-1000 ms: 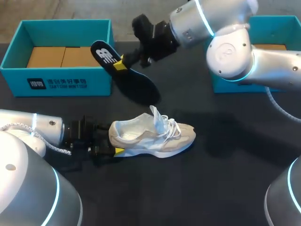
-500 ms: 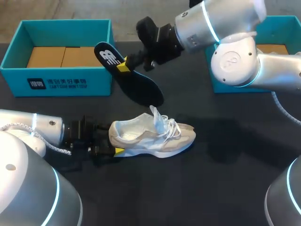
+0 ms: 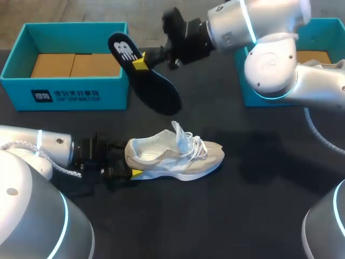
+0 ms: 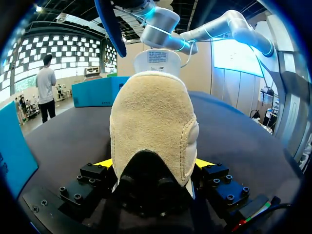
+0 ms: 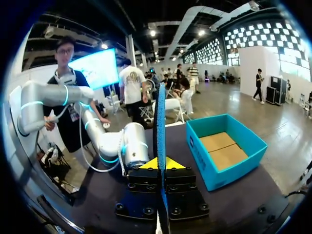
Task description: Take the shoe out of the shoebox, open the shoe tongue, remove and reinsert the insole, then place the shoe into the shoebox
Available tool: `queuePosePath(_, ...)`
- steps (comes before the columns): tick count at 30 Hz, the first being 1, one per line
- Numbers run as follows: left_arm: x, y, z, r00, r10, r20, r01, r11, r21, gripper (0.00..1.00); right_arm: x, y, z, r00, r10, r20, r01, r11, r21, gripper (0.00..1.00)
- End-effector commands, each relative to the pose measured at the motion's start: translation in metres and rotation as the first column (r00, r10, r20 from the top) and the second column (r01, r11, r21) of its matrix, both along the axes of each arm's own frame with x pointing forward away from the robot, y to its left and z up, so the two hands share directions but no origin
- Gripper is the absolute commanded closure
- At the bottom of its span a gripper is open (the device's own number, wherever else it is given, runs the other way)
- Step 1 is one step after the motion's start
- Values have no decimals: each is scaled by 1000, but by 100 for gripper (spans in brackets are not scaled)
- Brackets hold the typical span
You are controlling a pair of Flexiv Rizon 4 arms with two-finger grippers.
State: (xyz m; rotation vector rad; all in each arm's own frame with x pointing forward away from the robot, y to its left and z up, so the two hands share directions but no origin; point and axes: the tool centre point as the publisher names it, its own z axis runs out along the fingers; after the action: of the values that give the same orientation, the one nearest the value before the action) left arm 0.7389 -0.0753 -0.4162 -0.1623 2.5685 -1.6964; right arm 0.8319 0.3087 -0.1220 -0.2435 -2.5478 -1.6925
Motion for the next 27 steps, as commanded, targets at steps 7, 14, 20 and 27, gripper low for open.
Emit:
queuePosePath(7, -1, 0, 1, 1000, 1, 1, -1, 1000, 1, 100, -5, -13, 42, 994, -4, -108, 24, 984, 177, 100)
queuePosePath(14, -1, 0, 1, 1000, 1, 1, -1, 1000, 1, 100, -14, -18, 73, 981, -43, -191, 87, 970, 226, 100)
queuePosePath(20, -1, 0, 1, 1000, 1, 1, -1, 1000, 1, 100, -28, -24, 98, 973, -65, -221, 121, 960, 254, 100)
queuePosePath(27, -1, 0, 1, 1000, 1, 1, -1, 1000, 1, 100, -46, -29, 124, 962, -86, -258, 154, 954, 256, 100)
